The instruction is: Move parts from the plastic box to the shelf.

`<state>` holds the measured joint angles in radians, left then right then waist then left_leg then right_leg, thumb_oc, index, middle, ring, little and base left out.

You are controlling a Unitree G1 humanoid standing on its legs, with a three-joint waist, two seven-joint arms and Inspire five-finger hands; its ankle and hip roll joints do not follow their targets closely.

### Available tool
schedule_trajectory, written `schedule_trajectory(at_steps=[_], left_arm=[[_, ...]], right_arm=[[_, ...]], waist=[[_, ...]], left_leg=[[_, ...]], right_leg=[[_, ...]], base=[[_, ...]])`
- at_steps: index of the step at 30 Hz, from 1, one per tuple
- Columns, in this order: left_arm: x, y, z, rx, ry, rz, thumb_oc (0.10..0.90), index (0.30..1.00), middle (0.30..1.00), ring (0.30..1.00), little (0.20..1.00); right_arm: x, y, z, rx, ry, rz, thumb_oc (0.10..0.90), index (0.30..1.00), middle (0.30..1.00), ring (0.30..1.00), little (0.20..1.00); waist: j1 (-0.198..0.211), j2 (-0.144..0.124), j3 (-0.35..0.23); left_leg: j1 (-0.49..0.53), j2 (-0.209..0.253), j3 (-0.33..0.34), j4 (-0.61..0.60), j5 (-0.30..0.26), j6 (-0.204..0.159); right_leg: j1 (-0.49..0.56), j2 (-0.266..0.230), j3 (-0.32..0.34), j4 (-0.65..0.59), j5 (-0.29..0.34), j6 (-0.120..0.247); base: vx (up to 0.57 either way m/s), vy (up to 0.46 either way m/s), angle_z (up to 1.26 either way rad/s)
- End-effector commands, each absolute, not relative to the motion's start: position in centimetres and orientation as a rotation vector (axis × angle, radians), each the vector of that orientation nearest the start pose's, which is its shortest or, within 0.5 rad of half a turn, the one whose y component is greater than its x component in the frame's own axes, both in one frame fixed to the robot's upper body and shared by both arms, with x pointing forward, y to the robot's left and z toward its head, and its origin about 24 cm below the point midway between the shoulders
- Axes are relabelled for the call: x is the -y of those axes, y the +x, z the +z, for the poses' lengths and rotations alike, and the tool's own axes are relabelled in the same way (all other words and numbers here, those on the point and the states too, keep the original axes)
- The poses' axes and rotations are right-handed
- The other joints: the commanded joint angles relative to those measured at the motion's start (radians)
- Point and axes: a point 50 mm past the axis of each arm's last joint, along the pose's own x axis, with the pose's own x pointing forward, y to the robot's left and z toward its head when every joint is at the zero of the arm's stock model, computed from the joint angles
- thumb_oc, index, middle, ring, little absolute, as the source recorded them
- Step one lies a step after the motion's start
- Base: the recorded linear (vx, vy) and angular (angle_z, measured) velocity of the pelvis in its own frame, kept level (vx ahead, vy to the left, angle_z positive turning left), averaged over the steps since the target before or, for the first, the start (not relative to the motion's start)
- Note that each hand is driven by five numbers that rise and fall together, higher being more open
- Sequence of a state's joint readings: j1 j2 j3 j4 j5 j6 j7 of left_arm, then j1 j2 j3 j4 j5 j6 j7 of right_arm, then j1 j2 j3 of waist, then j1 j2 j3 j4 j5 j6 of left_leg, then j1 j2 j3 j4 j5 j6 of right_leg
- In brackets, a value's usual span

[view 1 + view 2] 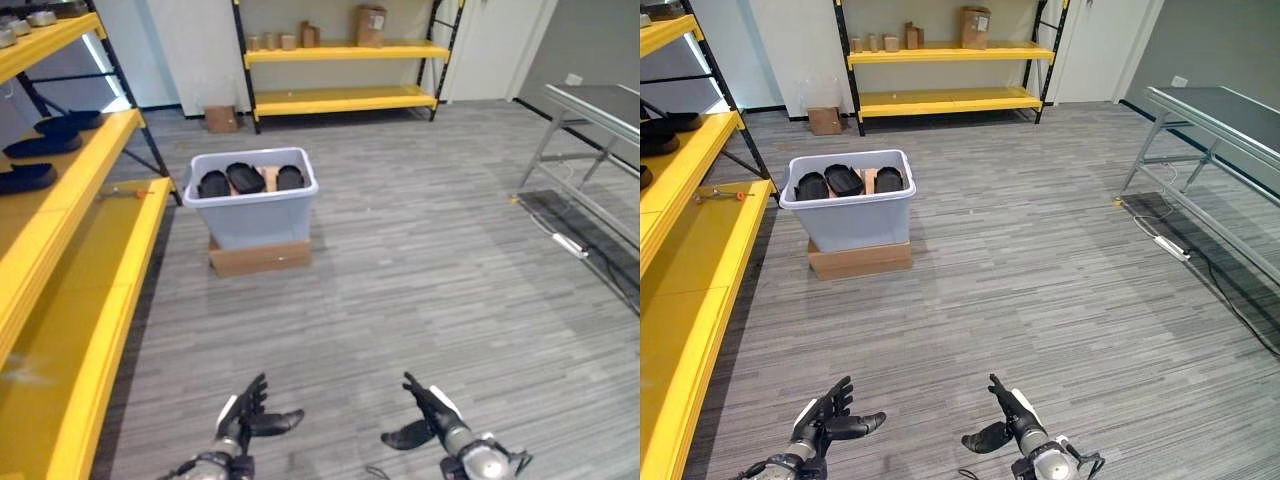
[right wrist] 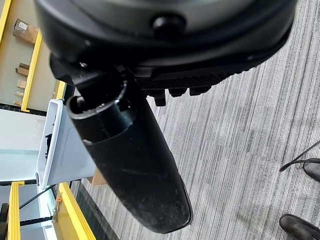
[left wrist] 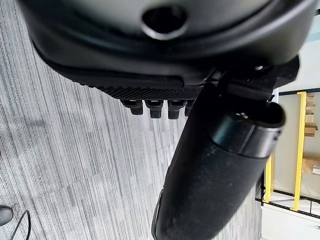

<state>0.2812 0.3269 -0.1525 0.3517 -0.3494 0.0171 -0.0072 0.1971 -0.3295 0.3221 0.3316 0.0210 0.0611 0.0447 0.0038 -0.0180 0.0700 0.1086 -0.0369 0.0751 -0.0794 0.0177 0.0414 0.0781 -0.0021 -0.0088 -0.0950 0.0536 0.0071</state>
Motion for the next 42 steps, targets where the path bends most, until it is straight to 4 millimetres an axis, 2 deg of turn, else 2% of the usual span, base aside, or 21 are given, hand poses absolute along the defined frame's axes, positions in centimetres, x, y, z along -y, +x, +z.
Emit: schedule_trajectory(at_steps=[1,42], left_arm=[[-21.84,17.62,-6.12,-0.492,-0.022,0.044,0.900,1.000,1.000,1.000,1.000],[-21.55,18.03,-5.96,-0.488,-0.006,0.020,0.900,1.000,1.000,1.000,1.000]], right_arm=[[16.71,19.13,-5.84,-0.464,-0.296,0.284,0.900,1.000,1.000,1.000,1.000],[16.87,19.27,-5.68,-0.462,-0.317,0.294,0.900,1.000,1.000,1.000,1.000]], waist=[[0.000,-0.017,-0.060],[-0.003,-0.016,-0.051]], left_leg=[[-0.053,0.021,-0.057,-0.008,0.038,-0.055],[-0.043,0.020,-0.056,-0.008,0.025,-0.049]], right_leg=[[-0.023,-0.035,-0.003,0.008,0.037,0.050],[-0.013,-0.040,-0.012,0.008,0.032,0.052]], base=[[0.00,0.000,0.00],[0.00,0.000,0.00]])
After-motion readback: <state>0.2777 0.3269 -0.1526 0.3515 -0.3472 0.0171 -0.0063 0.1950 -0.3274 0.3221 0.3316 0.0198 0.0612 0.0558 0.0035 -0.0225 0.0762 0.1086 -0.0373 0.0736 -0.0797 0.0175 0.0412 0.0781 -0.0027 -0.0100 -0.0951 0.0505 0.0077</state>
